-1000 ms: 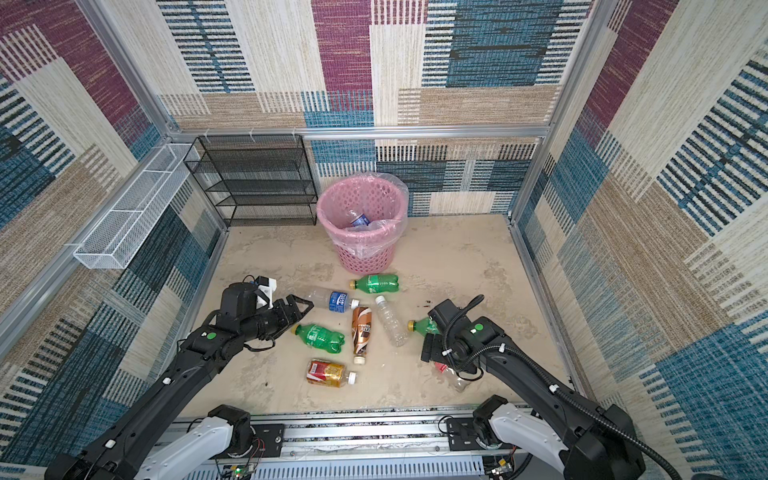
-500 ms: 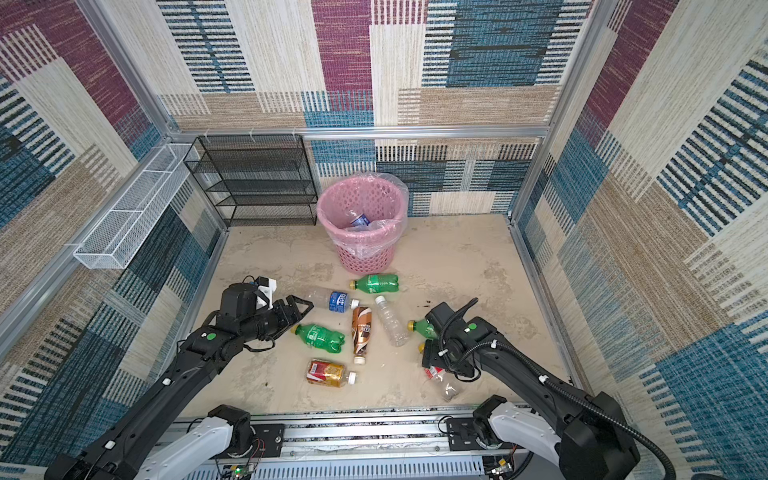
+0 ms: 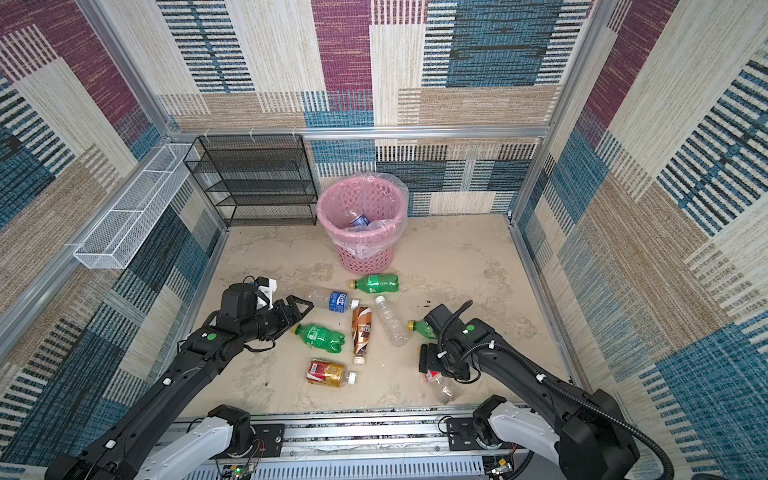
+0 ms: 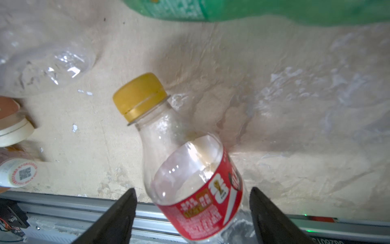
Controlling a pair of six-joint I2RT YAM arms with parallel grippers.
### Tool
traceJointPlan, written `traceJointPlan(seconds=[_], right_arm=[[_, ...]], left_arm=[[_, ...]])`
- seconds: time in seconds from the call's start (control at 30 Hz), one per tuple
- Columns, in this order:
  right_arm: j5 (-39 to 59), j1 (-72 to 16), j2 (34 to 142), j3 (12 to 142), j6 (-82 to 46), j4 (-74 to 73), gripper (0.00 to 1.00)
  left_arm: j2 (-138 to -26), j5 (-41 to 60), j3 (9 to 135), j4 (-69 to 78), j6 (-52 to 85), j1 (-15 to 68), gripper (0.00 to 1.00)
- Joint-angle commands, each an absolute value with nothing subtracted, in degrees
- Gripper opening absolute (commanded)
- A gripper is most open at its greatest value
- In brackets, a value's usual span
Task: Throw the plastic bottles in the bin
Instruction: 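Grasp the red-labelled yellow-capped bottle with the right gripper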
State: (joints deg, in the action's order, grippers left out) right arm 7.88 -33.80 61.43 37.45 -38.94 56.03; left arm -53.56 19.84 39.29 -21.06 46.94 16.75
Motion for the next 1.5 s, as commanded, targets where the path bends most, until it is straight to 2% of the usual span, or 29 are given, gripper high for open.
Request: traceJointPlan(seconds=[0.0,0.27,0.6,0.93,1.23,1.47], right_arm=[[9.4,-34.4,61.7,37.3,-38.7,54.5,0.85],[12.2,-39.0,63.3,36.7,-40.2,51.8,0.81],[11.6,-40.9,63.8,36.6,-41.8,50.4,0.69],[11.4,-41.6,65.4,35.2,-42.7,47.6,0.74],[10.1,-41.6,63.9,36.9,-43.2,48.3,0.6],[9.9,-41.7,62.1,38.2,-43.8,49.0,0.57]], left_arm=[[-53.4,20.2,39.0,-19.4,47.3,16.7,0.84],[-53.2,20.0,39.3,-19.7,47.0,16.7,0.84],[-52.7,19.9,39.3,-20.2,46.9,16.7,0.84],[-52.5,19.8,39.4,-20.5,46.8,16.7,0.84],[-52.5,19.6,39.9,-20.8,46.7,16.7,0.84],[-53.2,19.9,40.4,-20.7,46.8,16.7,0.84]])
